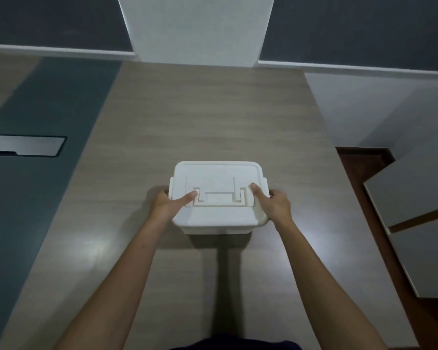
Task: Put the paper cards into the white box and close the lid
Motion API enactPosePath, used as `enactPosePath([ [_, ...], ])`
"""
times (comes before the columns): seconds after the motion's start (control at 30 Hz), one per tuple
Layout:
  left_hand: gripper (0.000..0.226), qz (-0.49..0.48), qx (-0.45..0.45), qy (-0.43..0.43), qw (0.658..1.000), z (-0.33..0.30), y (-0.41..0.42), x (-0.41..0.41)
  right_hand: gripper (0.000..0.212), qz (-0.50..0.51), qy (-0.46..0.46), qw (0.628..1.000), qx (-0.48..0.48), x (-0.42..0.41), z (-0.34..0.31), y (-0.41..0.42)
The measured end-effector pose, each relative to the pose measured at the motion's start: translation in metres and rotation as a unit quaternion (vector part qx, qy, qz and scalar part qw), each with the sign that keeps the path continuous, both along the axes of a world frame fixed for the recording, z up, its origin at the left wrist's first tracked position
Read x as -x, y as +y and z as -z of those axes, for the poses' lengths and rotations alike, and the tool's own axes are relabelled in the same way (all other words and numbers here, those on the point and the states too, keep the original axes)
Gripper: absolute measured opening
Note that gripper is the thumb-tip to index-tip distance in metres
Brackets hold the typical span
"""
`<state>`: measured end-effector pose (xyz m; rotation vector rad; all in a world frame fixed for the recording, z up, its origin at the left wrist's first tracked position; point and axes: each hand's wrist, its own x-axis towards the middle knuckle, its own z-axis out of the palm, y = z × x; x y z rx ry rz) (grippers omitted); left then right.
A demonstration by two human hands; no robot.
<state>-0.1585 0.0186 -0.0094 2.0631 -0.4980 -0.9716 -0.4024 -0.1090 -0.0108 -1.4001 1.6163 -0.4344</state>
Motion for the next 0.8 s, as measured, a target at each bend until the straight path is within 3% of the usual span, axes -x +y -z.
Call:
enactPosePath([
  [0.13,0.079,-0.005,-0.045,0.061,0.997,-0.002,-0.004,-0.008,0.055,0.020,-0.021,0.999,-0.035,-0.003,-0.002,-0.008],
  [0.2,0.080,-0.024,-0.026,0.001,0.999,-0.005,-0.007,-0.005,0.054,0.045,0.000,0.998,0.041,-0.008,-0.002,-0.009],
  [0.3,0.074,-0.048,0.006,-0.177,0.983,-0.009,-0.006,0.009,0.055,0.056,0.056,0.981,0.177,-0.018,0.006,-0.004],
  [0.47,0.061,-0.075,0.078,-0.206,0.973,0.003,-0.006,0.028,0.042,0.065,0.096,0.946,0.304,-0.030,0.009,0.010],
  [0.8,0.061,-0.030,0.069,-0.207,0.975,-0.001,-0.034,0.002,0.042,0.045,0.048,0.963,0.261,-0.038,0.002,-0.013],
])
